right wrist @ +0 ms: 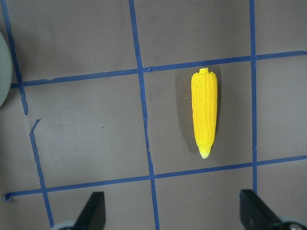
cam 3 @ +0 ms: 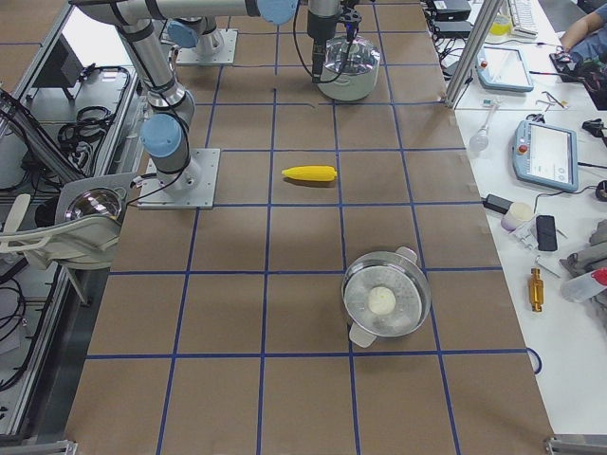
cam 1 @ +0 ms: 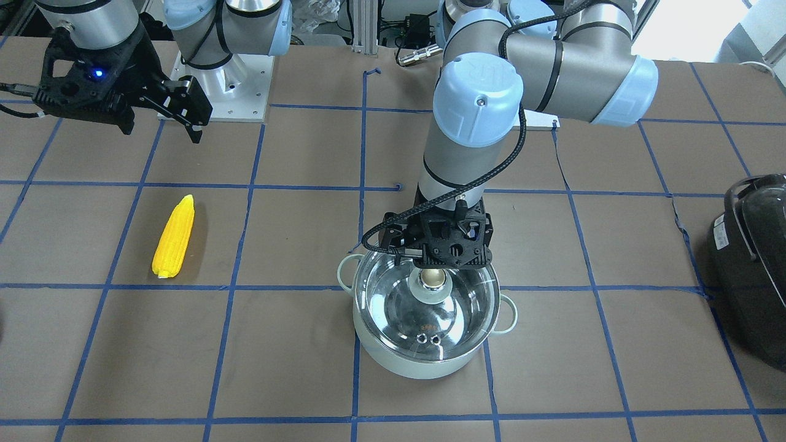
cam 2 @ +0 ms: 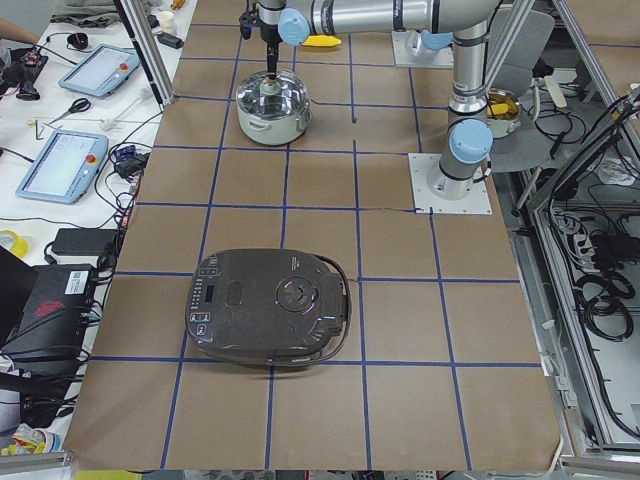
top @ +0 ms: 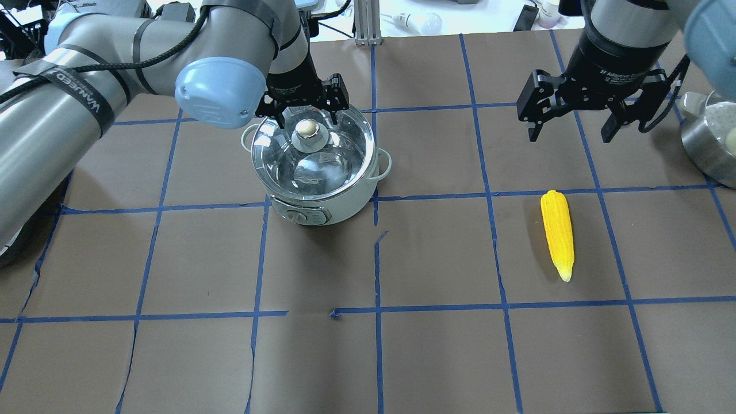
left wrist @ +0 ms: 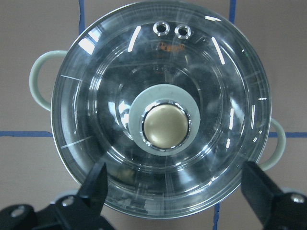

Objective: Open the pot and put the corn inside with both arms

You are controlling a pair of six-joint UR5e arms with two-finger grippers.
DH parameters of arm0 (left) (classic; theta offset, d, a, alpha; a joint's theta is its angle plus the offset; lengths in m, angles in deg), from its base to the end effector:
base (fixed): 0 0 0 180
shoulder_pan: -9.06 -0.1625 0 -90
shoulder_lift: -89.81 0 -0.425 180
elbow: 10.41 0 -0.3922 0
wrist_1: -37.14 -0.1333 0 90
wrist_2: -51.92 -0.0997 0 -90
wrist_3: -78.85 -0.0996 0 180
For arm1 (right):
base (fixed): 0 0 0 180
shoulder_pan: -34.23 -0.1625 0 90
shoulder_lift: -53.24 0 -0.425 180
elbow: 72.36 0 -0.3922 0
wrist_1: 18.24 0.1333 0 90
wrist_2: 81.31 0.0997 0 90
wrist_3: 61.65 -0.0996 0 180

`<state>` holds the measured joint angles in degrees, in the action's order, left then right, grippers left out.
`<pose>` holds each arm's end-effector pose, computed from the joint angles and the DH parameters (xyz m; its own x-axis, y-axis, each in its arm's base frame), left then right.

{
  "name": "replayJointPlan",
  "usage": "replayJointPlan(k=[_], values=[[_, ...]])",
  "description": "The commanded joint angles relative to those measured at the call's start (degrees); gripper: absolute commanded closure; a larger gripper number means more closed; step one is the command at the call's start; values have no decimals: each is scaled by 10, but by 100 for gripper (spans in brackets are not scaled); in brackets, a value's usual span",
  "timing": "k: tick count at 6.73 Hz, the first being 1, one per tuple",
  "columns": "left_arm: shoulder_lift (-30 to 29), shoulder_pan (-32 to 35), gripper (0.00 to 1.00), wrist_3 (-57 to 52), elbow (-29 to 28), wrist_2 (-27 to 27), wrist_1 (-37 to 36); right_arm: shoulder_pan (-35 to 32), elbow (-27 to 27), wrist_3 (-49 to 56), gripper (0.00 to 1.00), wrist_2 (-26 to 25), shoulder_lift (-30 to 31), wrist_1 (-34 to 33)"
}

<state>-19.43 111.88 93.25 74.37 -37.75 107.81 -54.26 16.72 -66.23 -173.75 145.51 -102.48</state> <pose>-0.2701 -0.5837 0.3788 -0.9993 -0.0260 0.0286 -0.0285 0.9957 -0.0882 0.1166 -0.4731 0.5051 -0.9935 0.1041 0.0460 0.1060 0.9935 0.0413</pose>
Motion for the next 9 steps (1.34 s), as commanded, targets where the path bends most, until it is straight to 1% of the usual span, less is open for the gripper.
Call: replayJointPlan(k=[1,2,3,5,6,7,8,9], values=[[-31,2,2,-2,-1,-3,-17,6,0,-4,0,-3,-4,-3],[-30,0,2,-4,-3,-16,-26,19,13,-2,0,-26,-18,-2],[-33,0,2,-3,-5,-34,-26,39,26,1,0,-40,-23,-7],[-41,0,7,-2,-5,-32,-26,87,54,4,0,-40,-35,-43],[-40,0,11,1,-5,-27,-26,95,75,3,0,-35,-52,-84],[-40,-1,32,-2,-5,-27,-26,95,109,5,0,-33,-76,-151],[-38,-1,56,-3,-4,-28,-24,95,147,62,0,-33,-96,-219],[-36,-2,70,-3,-3,-29,-22,97,195,137,0,-32,-98,-299]])
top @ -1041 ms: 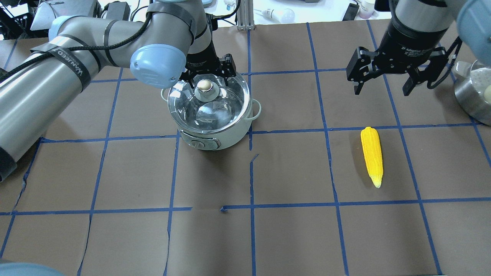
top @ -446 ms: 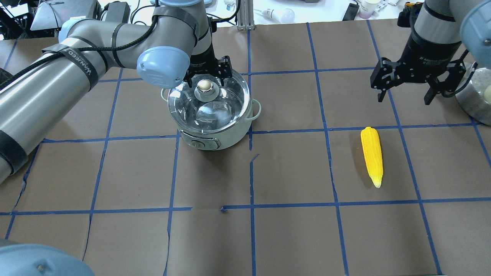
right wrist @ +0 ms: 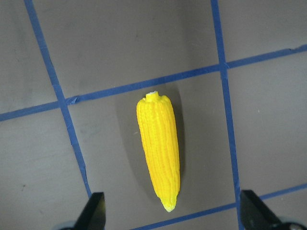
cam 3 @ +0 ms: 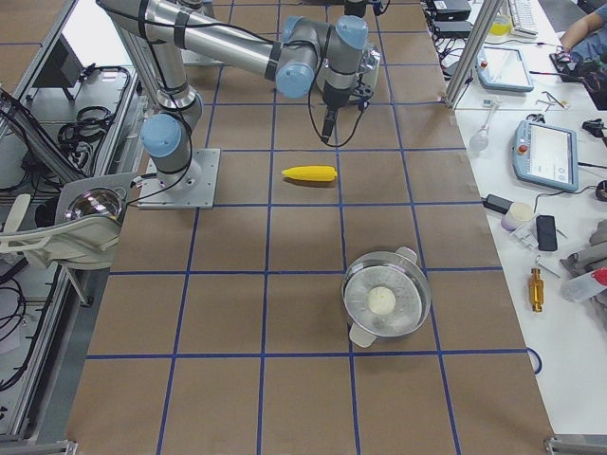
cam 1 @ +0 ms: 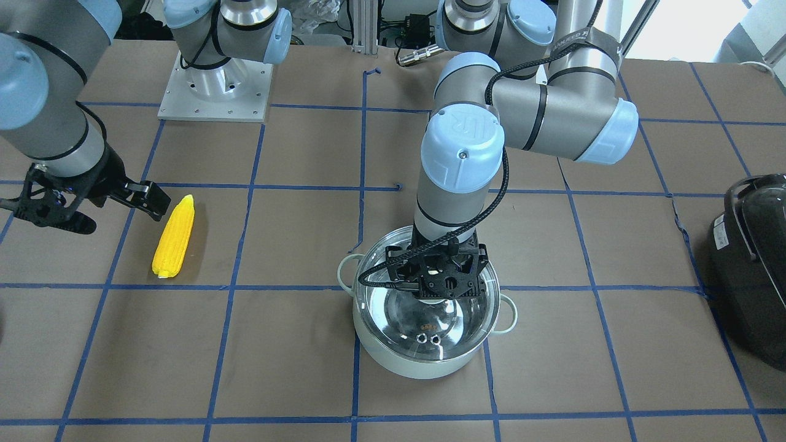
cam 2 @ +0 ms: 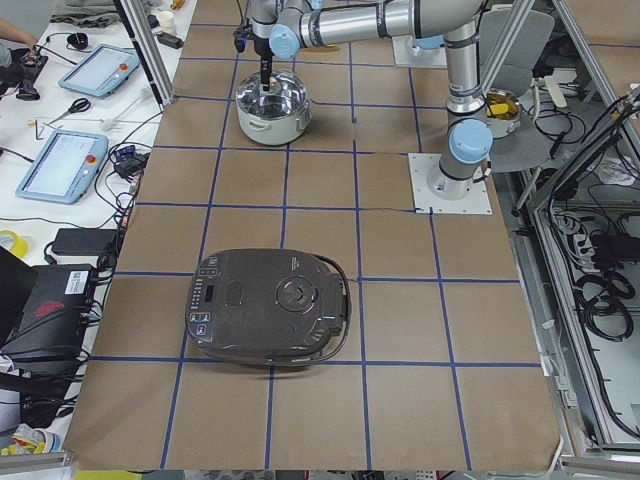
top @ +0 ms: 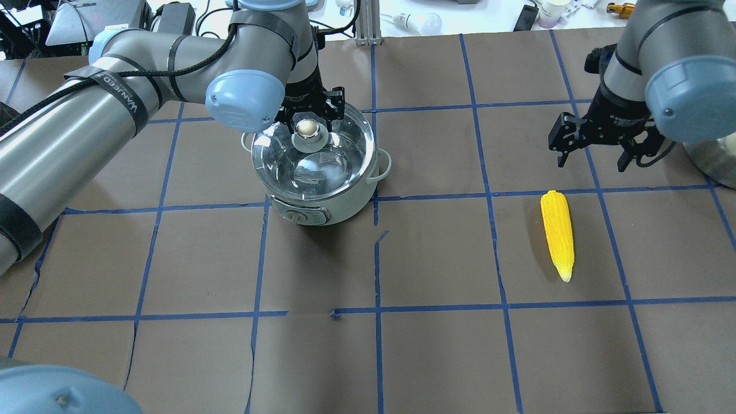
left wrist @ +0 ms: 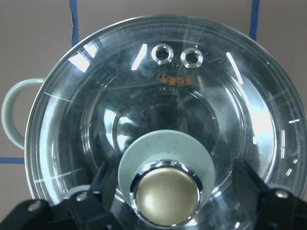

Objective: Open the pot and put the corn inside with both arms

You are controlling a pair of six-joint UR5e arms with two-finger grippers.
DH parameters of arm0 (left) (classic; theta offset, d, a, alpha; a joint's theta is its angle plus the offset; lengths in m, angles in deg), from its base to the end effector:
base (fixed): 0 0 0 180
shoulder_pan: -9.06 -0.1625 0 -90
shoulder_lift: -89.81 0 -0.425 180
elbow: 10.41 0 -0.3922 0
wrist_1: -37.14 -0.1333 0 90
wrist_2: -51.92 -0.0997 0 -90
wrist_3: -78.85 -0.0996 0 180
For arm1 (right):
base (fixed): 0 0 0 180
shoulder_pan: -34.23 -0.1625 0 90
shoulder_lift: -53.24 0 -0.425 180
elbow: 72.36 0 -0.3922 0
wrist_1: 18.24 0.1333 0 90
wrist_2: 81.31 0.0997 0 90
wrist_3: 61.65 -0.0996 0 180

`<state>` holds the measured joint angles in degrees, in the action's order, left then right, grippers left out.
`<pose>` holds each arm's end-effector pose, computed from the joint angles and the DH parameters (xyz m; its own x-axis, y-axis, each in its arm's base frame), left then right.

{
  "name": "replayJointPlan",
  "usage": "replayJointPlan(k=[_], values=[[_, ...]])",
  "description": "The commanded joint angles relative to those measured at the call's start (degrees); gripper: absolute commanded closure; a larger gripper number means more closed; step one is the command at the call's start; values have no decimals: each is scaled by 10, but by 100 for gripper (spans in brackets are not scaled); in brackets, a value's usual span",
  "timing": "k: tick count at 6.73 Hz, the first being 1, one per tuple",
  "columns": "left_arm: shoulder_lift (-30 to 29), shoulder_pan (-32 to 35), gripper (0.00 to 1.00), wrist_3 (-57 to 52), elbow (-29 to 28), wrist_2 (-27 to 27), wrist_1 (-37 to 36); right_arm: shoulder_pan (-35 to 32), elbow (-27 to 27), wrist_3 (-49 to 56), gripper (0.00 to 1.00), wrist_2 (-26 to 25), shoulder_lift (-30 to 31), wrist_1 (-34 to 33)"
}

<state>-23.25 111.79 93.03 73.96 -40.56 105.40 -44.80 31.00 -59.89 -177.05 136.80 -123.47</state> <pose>-0.2685 -0.6032 0.3443 -0.9993 -0.0279 -0.0234 -0.0259 0.9962 -0.0834 0.0244 -0.5224 0.3452 -0.9837 0.1514 0.0972 0.1596 0.9837 0.0827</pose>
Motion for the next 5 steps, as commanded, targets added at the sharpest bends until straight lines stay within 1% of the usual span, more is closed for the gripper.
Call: replayJointPlan(k=[1,2,3,4,5], values=[[3,-1,79,-2,2,-2,3,2,102,89,0,0,-13,-156],[6,-11,90,-3,-1,-1,6,3,143,109,0,4,-18,-222],[26,-29,92,-3,-10,32,20,8,158,112,0,3,-30,-249],[45,-46,92,-5,-37,41,75,25,158,112,0,20,-45,-249],[61,-87,92,-24,-52,44,127,33,158,112,0,50,-70,-257]])
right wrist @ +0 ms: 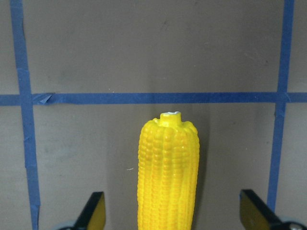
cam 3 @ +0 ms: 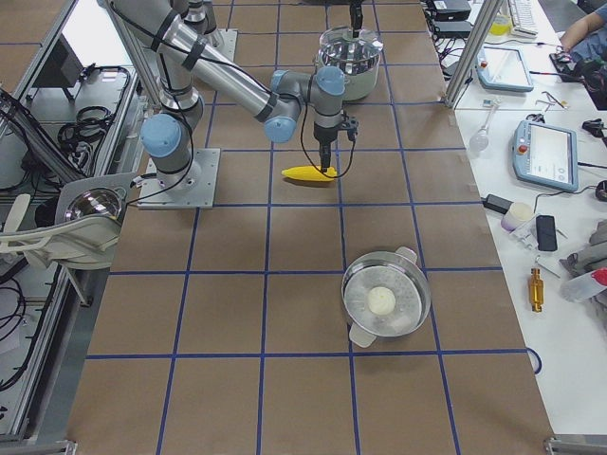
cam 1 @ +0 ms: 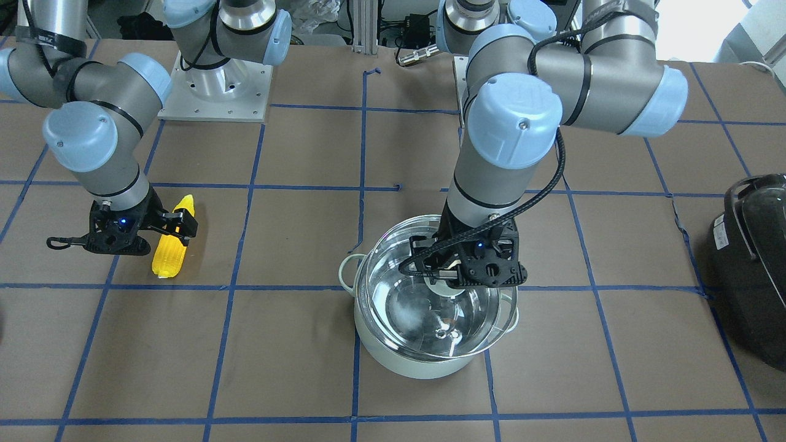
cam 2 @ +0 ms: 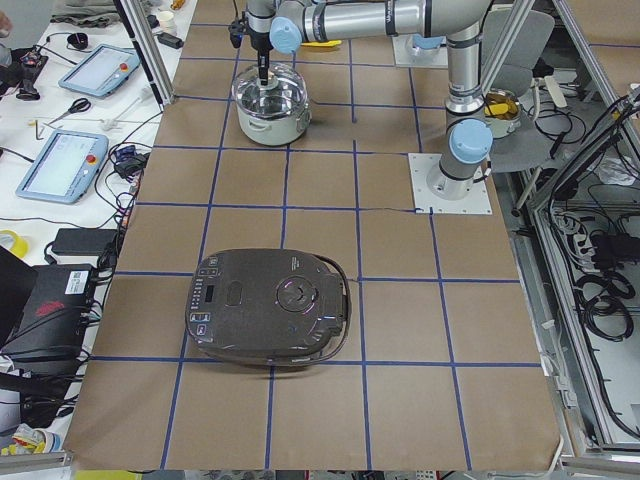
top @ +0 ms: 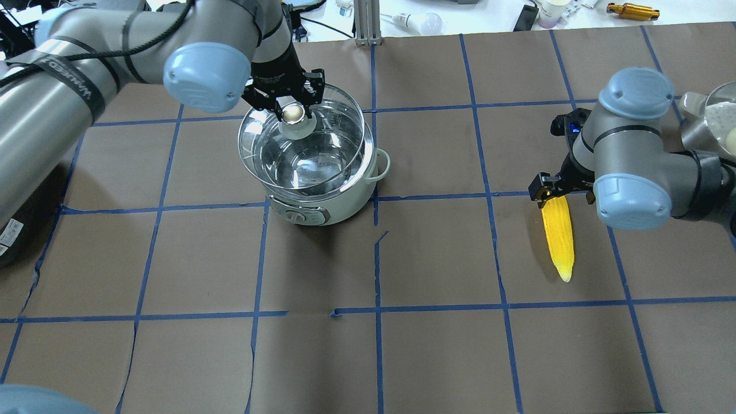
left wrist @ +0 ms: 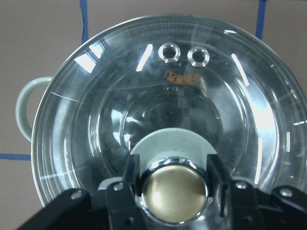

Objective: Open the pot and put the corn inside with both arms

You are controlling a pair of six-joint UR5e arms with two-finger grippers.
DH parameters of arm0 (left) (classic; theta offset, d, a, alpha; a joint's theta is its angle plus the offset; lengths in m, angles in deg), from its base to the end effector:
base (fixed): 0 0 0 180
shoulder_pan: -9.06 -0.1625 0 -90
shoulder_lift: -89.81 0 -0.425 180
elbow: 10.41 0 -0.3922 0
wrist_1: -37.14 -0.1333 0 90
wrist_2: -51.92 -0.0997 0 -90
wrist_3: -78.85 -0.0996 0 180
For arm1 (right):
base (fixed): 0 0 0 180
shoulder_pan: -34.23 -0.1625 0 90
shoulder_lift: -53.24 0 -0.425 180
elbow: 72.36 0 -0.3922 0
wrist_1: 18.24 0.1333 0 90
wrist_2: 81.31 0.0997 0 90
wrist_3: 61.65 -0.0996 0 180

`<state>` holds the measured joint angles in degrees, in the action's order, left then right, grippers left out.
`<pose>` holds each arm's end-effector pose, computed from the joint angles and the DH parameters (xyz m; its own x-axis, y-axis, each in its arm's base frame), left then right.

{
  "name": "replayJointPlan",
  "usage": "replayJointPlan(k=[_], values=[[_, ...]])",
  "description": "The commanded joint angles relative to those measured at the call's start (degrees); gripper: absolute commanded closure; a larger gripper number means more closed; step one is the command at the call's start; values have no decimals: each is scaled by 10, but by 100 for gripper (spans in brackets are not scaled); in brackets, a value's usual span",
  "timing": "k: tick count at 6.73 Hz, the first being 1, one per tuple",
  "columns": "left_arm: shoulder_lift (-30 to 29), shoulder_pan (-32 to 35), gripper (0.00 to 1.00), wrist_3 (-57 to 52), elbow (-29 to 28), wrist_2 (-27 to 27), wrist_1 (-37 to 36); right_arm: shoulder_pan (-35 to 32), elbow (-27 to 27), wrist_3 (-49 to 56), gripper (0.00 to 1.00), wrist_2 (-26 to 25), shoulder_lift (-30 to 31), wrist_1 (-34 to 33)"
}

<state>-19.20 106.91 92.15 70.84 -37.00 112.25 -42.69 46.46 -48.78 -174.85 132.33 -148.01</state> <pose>-0.2202 -0.6074 0.4033 -0.9950 -0.0928 0.0369 -0.0953 0.9927 -0.0742 0.0148 -0.4981 0.2298 -0.9982 0.0033 0.0603 0.0041 0.9999 0.0131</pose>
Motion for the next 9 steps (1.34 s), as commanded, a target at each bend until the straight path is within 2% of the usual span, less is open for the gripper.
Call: replayJointPlan(k=[1,2,3,4,5,8,9], values=[[33,-98,92,-77,-10,6,72,12,4,0,0,31,-45,-30],[40,-157,92,-164,0,4,73,12,4,0,0,31,-53,-32],[33,-219,92,-247,14,5,72,12,5,-1,9,28,-55,-32],[25,-257,94,-300,37,5,60,12,14,-4,57,27,-57,-25],[16,-270,95,-357,65,0,-5,13,26,-7,100,25,-57,-25],[-5,-273,96,-372,197,-30,-215,12,-3,-11,100,20,-51,-15],[-9,-281,96,-369,209,-43,-218,6,-41,-34,100,20,-48,32]])
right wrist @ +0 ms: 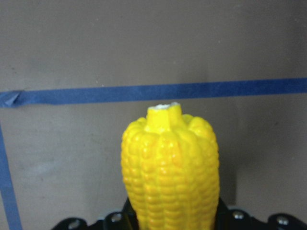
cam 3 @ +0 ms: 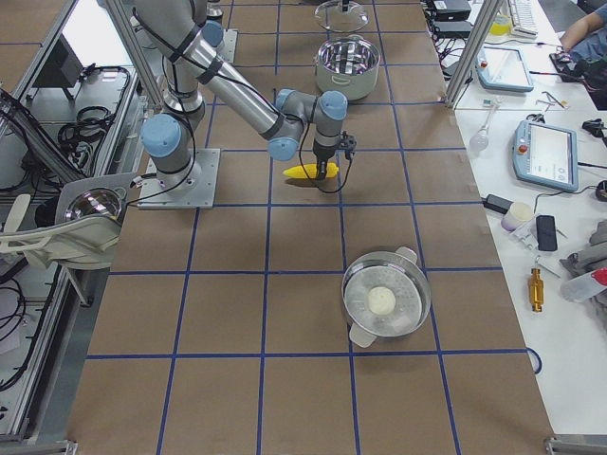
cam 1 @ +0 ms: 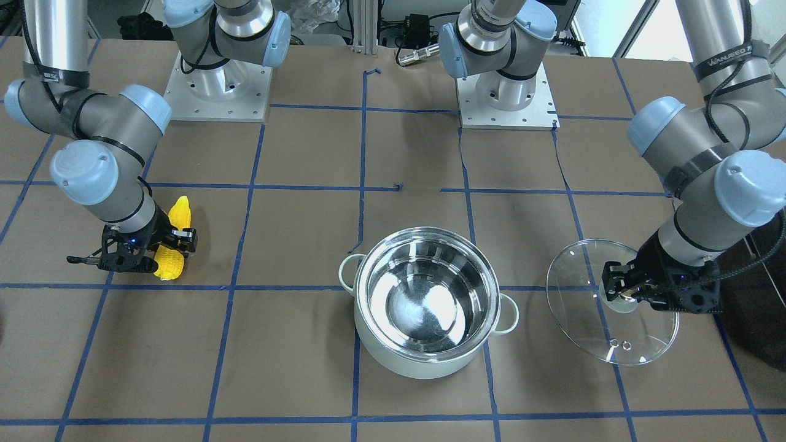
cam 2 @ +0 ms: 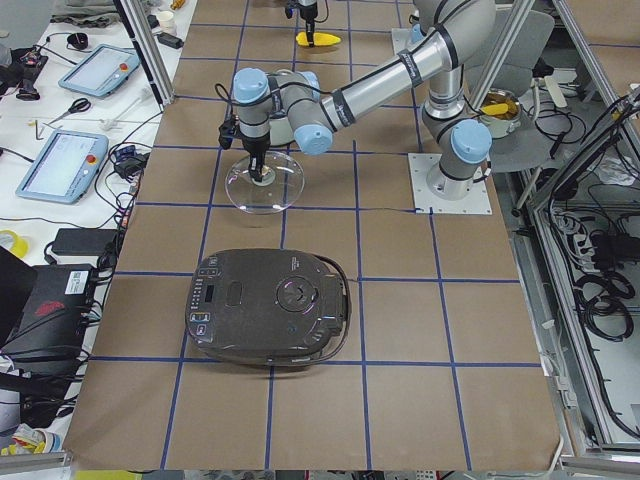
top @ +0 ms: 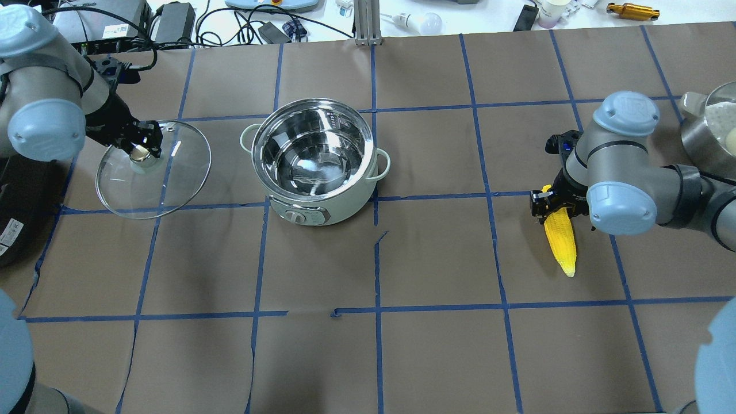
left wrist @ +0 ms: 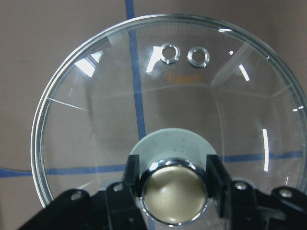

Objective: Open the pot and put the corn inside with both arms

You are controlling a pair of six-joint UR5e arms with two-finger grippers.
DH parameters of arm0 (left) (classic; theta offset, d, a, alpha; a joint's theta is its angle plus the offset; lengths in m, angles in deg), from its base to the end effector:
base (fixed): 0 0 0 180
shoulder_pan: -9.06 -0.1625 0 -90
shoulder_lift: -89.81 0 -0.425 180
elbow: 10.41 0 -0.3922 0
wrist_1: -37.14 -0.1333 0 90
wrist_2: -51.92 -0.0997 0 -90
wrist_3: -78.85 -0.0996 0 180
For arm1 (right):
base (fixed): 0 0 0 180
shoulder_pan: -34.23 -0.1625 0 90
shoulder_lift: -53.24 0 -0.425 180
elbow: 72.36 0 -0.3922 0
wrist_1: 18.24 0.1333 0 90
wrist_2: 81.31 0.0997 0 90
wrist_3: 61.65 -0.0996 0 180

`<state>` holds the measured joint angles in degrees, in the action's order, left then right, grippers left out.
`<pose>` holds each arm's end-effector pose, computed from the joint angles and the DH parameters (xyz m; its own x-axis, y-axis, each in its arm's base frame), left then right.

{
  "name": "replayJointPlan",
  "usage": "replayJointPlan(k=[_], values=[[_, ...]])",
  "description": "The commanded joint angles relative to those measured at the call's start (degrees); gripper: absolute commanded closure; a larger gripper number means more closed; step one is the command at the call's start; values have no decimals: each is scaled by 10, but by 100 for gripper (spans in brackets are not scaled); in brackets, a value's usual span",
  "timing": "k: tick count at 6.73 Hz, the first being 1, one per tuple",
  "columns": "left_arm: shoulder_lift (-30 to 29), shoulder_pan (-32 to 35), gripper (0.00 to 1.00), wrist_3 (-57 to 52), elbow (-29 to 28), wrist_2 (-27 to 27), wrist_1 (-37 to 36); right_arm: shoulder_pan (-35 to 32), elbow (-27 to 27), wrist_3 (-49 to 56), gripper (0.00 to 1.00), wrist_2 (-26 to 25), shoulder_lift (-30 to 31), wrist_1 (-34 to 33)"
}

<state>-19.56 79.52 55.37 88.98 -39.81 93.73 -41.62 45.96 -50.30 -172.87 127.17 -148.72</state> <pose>0.0753 -0.6017 0.2836 -0.9961 0.0655 -0.0599 0.0692 0.9956 -0.0624 0.0067 -0.5076 0.1904 -0.9988 0.0474 0.0132 0.0483 0.9962 0.0722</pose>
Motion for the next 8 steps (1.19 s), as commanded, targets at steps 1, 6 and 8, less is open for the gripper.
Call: replayJointPlan(k=[1,6,8], values=[[-8,-13,96,2,28,-15,-33,-19,-101,-73,100,2,4,110],[-25,-28,95,5,33,-15,-33,-192,-388,-321,100,11,-72,255],[-28,-28,89,2,30,-16,-34,-259,-480,-390,100,10,-126,269]])
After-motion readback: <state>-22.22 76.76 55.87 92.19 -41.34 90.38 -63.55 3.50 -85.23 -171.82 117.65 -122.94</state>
